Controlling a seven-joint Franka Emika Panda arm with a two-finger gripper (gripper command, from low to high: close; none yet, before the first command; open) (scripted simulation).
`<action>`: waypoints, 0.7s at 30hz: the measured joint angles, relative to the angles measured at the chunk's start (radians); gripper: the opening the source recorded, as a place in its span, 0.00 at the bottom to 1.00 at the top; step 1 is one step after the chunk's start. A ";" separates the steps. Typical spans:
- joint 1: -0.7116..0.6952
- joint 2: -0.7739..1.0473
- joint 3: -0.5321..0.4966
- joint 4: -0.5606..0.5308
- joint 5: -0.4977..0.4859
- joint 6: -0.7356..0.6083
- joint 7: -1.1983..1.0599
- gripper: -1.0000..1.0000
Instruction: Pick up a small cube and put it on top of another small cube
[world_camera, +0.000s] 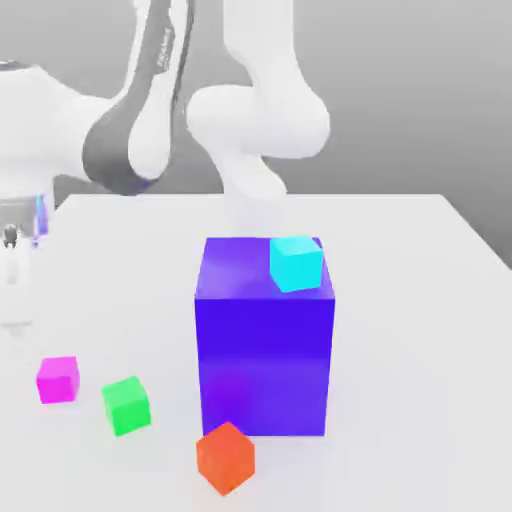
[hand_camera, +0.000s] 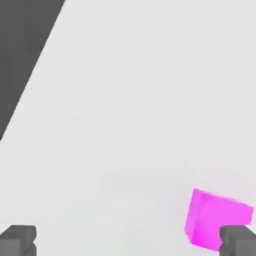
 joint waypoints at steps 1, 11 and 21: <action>-0.016 0.037 -0.002 -0.014 0.027 0.020 0.005 0.50; -0.124 0.283 0.119 0.016 0.160 0.204 -0.071 0.00; -0.080 0.094 0.051 -0.024 0.049 0.058 0.018 0.00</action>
